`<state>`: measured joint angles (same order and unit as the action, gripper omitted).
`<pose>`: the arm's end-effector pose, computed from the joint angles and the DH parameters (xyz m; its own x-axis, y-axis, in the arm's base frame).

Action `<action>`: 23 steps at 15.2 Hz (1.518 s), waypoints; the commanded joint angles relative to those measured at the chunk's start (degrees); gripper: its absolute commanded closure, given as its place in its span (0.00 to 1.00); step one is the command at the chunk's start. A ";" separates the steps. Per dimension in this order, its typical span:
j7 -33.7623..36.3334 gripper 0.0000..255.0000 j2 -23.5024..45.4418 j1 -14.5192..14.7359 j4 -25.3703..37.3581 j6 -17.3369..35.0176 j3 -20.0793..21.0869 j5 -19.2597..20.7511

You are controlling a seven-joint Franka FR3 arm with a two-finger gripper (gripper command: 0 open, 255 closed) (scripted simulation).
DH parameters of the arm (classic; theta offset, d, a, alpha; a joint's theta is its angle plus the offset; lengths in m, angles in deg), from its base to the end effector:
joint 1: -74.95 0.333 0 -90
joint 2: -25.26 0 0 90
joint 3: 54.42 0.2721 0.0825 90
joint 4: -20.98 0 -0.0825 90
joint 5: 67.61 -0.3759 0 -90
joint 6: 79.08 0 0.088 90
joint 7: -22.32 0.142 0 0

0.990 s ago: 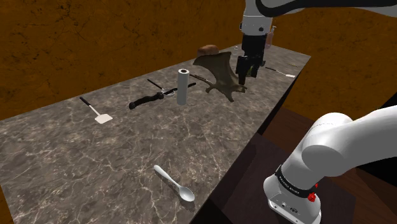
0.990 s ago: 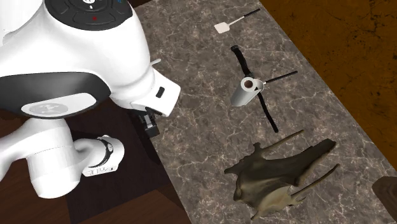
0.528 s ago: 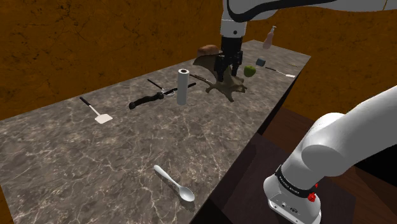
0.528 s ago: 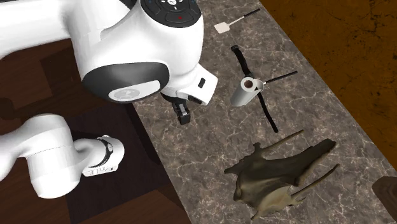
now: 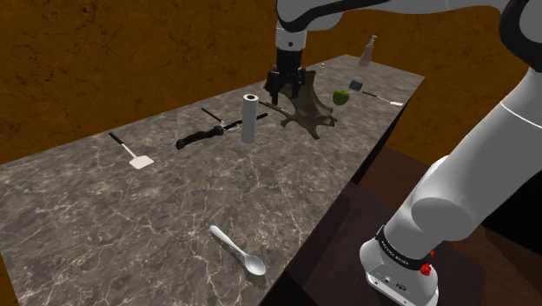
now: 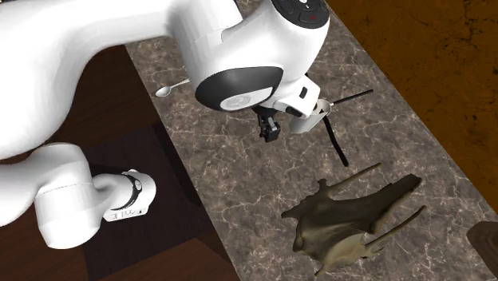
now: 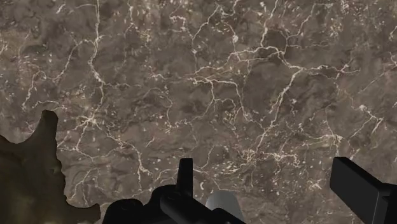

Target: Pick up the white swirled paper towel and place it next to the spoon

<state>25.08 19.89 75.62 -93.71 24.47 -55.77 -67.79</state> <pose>0.5119 -0.0058 0.4150 0.9931 -0.0604 -0.1007 -0.0607 -0.9982 -0.0003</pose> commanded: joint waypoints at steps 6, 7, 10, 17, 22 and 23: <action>1.31 0.00 15.30 -0.45 14.91 2.19 -0.43 -1.92; 1.48 0.00 17.52 -0.56 17.45 2.11 -0.48 -2.20; 2.03 0.00 24.42 -0.93 25.87 1.33 -0.61 -3.06; 2.90 0.00 34.93 -1.58 38.53 0.19 -0.65 -4.22; 2.80 0.00 35.37 -1.42 34.93 4.23 -0.58 -4.30; 2.80 0.00 35.36 -1.42 34.91 4.24 -0.58 -4.30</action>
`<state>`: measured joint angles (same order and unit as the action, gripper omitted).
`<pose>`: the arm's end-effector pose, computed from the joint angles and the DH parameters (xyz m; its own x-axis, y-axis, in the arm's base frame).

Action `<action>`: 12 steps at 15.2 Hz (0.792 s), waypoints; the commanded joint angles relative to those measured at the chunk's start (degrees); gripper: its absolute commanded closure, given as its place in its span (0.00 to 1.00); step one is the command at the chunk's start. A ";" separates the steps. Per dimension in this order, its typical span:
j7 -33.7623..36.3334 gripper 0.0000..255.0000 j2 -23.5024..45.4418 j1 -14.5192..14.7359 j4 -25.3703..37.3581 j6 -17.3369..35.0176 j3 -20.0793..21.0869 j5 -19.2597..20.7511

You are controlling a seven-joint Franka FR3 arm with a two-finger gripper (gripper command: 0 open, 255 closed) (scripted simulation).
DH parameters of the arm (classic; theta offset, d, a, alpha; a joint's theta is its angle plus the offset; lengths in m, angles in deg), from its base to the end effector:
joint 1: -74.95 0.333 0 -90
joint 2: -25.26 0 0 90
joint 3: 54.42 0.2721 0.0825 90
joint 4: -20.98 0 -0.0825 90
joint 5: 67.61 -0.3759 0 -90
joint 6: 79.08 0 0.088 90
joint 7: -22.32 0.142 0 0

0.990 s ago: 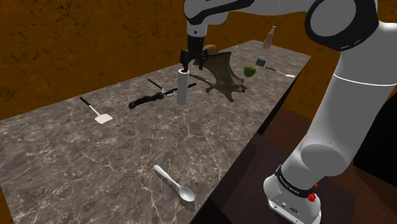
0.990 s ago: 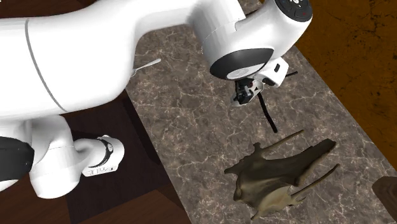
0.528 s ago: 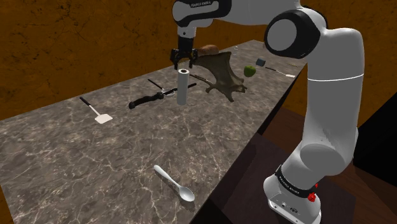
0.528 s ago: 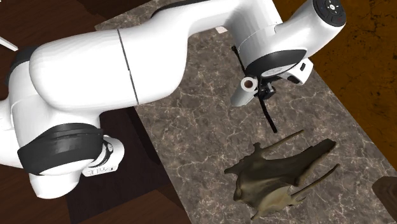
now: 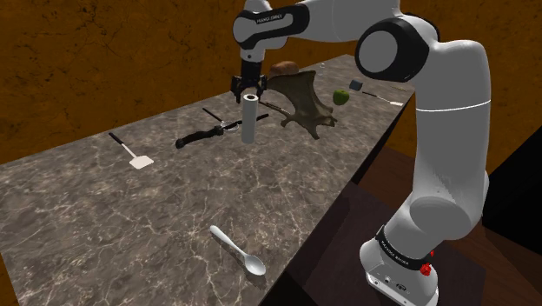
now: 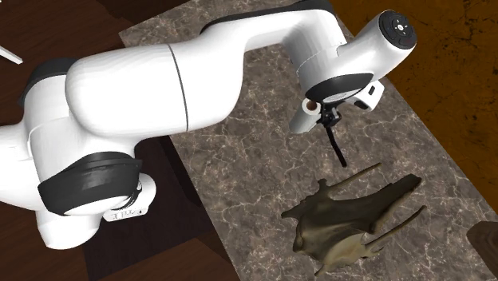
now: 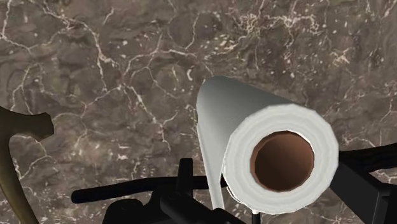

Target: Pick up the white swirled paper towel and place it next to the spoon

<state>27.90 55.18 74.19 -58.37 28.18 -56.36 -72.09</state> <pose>0.6721 -0.0200 0.3368 0.9858 -0.1629 -0.0407 -0.1649 -0.9849 -0.0532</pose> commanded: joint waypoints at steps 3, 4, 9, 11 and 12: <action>-0.02 0.00 0.07 0.01 -0.41 0.52 0.00 -0.01; -0.02 0.00 0.07 0.01 -0.41 0.52 0.00 -0.01; -0.02 1.00 0.08 0.01 -0.39 0.51 0.00 -0.01; -0.02 1.00 0.07 0.01 -0.39 0.50 0.00 -0.01; -0.02 1.00 0.07 0.01 -0.38 0.50 0.00 -0.01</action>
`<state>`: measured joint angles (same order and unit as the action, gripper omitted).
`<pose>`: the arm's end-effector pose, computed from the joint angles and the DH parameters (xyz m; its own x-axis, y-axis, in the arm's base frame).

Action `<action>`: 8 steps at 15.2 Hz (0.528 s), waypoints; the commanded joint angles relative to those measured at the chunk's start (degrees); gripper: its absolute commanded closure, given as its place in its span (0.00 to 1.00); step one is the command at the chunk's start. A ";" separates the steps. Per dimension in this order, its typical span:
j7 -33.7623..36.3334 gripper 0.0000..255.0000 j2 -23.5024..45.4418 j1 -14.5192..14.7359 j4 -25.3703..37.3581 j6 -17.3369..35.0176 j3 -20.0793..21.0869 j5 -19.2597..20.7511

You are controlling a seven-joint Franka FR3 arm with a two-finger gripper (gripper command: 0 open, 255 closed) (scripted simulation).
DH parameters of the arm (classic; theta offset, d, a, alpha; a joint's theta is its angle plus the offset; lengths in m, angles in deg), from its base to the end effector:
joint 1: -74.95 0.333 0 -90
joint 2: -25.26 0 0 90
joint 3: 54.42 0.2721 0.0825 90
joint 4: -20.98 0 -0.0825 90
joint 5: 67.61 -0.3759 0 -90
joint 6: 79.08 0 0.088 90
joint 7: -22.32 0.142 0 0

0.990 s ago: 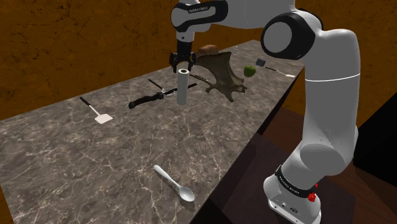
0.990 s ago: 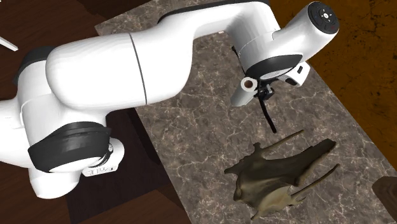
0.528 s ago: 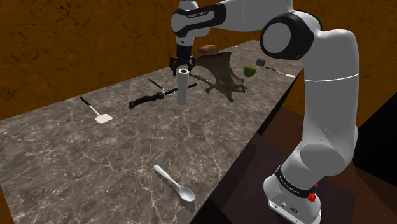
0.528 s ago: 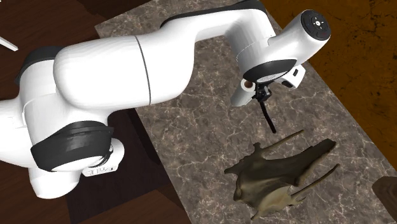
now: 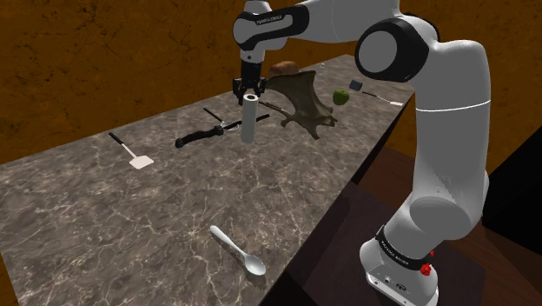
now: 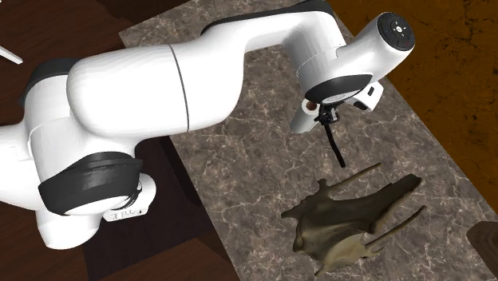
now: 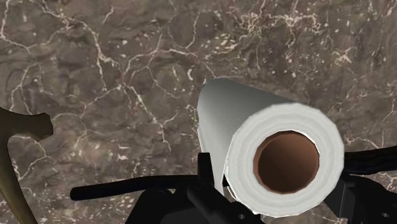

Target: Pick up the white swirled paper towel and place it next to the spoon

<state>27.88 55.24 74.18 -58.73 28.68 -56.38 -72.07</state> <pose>0.6722 -0.0205 0.3339 0.9858 -0.1635 -0.0392 -0.1654 -0.9848 -0.0526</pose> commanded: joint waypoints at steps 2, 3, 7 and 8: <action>0.01 1.00 0.04 0.02 0.01 -0.01 0.03 -0.02; 0.02 1.00 0.06 0.03 0.03 -0.01 0.03 -0.02; 0.08 1.00 -0.28 0.01 1.03 -1.35 0.01 0.02; 0.13 1.00 -0.39 0.00 1.64 -2.06 0.01 0.03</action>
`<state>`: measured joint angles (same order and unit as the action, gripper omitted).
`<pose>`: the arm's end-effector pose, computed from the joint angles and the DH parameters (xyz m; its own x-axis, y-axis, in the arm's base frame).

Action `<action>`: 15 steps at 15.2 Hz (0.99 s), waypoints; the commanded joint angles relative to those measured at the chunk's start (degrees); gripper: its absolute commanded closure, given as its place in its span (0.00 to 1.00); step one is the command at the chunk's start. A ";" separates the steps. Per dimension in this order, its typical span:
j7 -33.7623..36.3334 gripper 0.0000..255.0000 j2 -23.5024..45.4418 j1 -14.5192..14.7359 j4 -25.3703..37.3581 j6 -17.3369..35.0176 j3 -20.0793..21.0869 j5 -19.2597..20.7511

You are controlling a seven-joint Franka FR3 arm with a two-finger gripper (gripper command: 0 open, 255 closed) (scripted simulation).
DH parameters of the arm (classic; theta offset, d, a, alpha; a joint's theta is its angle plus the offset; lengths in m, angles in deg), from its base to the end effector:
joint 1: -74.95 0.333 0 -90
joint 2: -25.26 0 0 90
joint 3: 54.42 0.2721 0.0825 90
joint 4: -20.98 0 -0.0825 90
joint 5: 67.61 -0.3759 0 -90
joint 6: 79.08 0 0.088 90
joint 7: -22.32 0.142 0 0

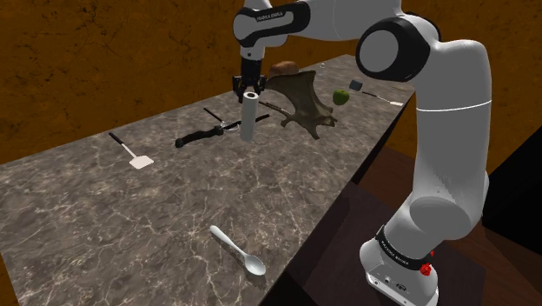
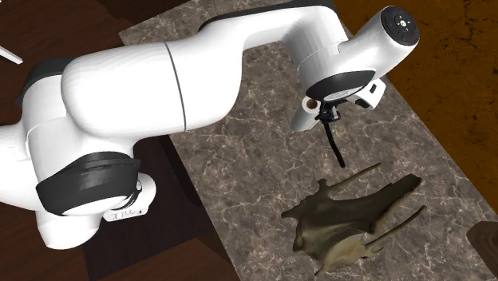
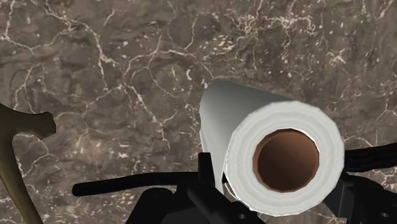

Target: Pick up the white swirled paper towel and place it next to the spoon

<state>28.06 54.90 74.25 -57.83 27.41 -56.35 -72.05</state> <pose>0.6719 -0.0191 0.3434 0.9858 -0.1633 -0.0399 -0.1653 -0.9848 -0.0531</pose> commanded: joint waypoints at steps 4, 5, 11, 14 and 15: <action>0.13 1.00 -0.39 -0.11 3.28 -3.67 -0.04 0.07; 0.17 1.00 -0.44 -0.12 3.97 -4.41 -0.04 0.08; 0.43 1.00 -0.39 -0.21 8.68 -9.05 -0.06 0.13; 0.53 1.00 -0.21 -0.24 10.65 -10.85 -0.06 0.15; 1.21 1.00 -2.61 0.38 7.43 -9.99 0.09 0.26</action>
<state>28.98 53.36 74.37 -49.14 17.20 -56.33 -71.84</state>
